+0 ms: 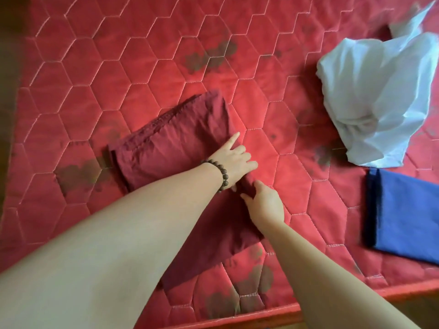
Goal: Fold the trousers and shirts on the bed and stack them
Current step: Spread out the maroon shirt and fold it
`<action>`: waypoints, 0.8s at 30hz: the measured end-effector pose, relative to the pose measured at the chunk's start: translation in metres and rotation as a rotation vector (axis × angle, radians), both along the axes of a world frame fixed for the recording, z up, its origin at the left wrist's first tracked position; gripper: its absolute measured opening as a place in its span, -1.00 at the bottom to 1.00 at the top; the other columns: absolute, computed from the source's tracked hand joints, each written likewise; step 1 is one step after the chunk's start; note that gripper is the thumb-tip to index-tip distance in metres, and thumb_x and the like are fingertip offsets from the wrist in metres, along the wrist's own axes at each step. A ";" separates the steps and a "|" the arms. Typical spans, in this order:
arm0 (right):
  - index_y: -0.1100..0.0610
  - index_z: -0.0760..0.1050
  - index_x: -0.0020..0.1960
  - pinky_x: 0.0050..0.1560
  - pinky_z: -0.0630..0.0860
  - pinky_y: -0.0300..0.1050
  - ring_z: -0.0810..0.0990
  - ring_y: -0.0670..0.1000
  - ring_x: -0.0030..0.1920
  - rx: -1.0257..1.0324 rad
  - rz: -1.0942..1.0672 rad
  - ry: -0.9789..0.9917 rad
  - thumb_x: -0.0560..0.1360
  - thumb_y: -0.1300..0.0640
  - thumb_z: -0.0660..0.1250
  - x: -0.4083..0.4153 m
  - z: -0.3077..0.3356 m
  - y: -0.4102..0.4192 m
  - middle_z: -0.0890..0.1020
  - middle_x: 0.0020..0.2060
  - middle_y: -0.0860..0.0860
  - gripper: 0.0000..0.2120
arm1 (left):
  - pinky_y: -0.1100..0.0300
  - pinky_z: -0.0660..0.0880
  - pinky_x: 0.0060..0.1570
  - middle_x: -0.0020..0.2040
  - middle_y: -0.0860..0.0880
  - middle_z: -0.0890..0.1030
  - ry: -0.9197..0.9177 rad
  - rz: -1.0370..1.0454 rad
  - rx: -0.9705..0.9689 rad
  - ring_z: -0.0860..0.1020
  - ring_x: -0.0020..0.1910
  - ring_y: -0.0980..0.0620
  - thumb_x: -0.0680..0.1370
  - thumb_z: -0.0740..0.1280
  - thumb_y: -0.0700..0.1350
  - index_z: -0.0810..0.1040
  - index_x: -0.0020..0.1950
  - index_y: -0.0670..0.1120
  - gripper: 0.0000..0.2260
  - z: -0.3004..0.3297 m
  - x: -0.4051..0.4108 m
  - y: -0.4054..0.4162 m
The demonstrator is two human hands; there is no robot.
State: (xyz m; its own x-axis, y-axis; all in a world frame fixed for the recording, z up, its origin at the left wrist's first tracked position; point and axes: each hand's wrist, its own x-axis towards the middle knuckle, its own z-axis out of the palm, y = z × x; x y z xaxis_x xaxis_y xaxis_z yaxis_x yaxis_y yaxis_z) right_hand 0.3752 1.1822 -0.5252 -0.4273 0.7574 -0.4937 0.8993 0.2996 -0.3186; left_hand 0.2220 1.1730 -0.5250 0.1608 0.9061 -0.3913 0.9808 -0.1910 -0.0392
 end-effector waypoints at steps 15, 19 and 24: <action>0.07 0.37 0.02 -0.31 0.34 -0.05 0.59 0.20 -0.16 0.320 0.431 -0.037 0.58 -0.08 0.18 0.029 0.013 0.056 0.55 -0.14 0.02 -0.79 | 0.02 -0.04 0.47 -0.10 0.05 0.62 0.089 0.121 -0.015 0.49 0.11 -0.01 0.49 0.28 -0.05 0.53 0.08 0.05 -0.82 0.009 -0.066 -0.041; 0.10 0.37 0.02 -0.35 0.27 -0.06 0.60 0.20 -0.17 0.444 0.468 -0.046 0.57 -0.05 0.21 0.020 0.028 0.078 0.59 -0.17 0.05 -0.79 | 0.09 0.30 0.16 -0.16 0.01 0.63 0.037 0.230 0.036 0.55 -0.02 -0.07 0.47 0.29 -0.07 0.45 -0.07 0.04 -0.93 0.023 -0.079 -0.041; 0.20 0.42 -0.02 -0.37 0.24 -0.03 0.60 0.26 -0.25 0.618 0.457 0.072 0.50 0.08 0.32 -0.010 0.086 0.115 0.61 -0.24 0.15 -0.81 | 0.14 0.25 -0.34 -0.19 -0.02 0.58 0.063 0.362 0.230 0.58 -0.20 -0.14 0.49 0.31 -0.09 0.35 -0.08 0.00 -0.87 0.083 -0.104 -0.017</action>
